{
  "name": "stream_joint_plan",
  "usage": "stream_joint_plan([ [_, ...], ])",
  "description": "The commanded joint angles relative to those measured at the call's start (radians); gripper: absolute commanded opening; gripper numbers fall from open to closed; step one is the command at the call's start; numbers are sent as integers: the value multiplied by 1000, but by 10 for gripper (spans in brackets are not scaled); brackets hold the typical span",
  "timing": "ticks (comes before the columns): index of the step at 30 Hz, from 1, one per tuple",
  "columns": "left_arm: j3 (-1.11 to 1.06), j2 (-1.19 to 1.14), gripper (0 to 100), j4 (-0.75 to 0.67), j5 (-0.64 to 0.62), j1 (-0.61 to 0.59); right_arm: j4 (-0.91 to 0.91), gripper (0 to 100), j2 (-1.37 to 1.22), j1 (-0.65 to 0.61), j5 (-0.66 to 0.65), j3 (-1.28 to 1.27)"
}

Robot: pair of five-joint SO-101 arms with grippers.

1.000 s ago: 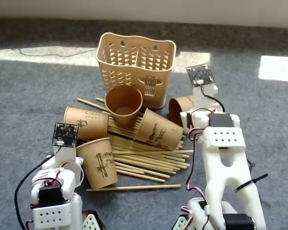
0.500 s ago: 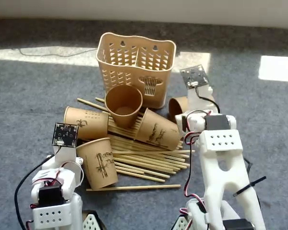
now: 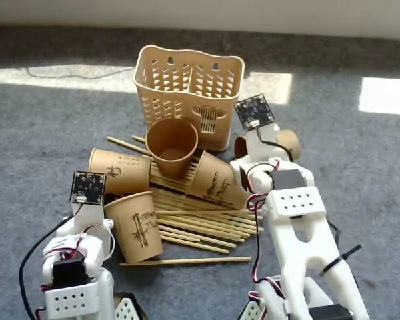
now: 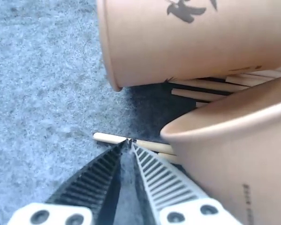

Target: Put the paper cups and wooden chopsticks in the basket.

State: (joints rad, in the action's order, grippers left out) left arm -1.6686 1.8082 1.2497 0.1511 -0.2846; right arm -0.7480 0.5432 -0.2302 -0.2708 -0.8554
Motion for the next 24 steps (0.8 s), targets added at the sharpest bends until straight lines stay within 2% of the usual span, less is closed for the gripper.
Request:
stream_joint_plan([
  [1, 4, 7, 24, -15, 8, -30, 36, 205, 1, 68, 11, 4],
  [11, 4, 7, 24, -17, 8, -31, 30, 205, 8, 202, 9, -25],
  [16, 4, 7, 24, -17, 8, -31, 15, 203, 8, 223, 11, -24],
  [21, 4, 7, 24, -17, 8, -31, 15, 105, 1, 229, 11, -25],
  [24, 4, 7, 24, -17, 8, -31, 15, 80, 8, 246, 29, -24],
])
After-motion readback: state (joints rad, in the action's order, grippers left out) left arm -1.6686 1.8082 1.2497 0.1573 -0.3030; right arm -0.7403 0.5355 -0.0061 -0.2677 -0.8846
